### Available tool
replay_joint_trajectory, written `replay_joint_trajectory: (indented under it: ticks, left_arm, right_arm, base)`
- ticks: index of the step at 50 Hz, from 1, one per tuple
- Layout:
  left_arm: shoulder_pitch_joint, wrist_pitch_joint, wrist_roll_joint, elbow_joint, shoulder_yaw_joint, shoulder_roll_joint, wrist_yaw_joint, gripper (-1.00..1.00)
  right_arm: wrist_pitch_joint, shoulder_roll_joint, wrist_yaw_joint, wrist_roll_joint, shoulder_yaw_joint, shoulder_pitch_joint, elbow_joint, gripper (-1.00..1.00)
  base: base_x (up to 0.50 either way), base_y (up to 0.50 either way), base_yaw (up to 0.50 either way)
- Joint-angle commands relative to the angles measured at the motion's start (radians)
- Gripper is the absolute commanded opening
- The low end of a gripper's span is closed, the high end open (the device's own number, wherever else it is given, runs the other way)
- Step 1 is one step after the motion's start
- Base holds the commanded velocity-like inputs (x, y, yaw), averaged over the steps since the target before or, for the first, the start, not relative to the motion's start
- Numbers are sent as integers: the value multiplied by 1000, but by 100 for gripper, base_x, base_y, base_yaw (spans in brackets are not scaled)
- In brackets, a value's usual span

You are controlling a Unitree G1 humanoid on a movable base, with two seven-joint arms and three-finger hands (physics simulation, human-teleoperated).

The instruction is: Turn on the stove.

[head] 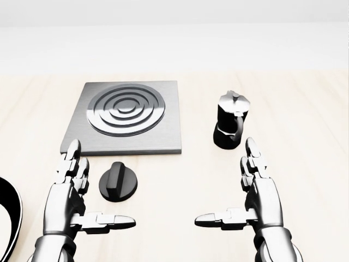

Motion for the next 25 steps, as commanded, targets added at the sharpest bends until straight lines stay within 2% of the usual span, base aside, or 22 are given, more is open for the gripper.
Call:
replay_joint_trajectory:
  ticks: [1,15,16,20,22,23,24,25]
  left_arm:
    - [-1,-1,0,6,2,1,1,100]
    - [-7,3,-3,20,3,2,1,100]
    - [-9,17,-6,14,3,2,0,100]
    - [-27,23,-15,35,9,5,-1,100]
    - [-42,47,-33,49,15,6,-6,100]
    - [-42,47,-34,49,15,7,-6,100]
    - [-59,81,-68,55,30,7,-9,100]
    - [-69,74,-66,65,32,13,-6,100]
  right_arm:
    - [-2,0,1,0,0,1,6,100]
    - [3,-1,4,-1,1,-3,14,100]
    - [5,-1,5,-1,1,-2,11,100]
    - [4,-1,7,0,0,-3,15,100]
    - [12,-1,6,0,2,0,5,100]
    - [12,-1,6,0,2,0,4,100]
    - [8,-1,6,1,0,-3,12,100]
    - [7,-1,6,1,0,-3,14,100]
  base:
    - [26,0,0]
    - [4,0,0]
    - [0,0,0]
    - [0,0,0]
    - [0,0,0]
    - [0,0,0]
    - [0,0,0]
    - [0,0,0]
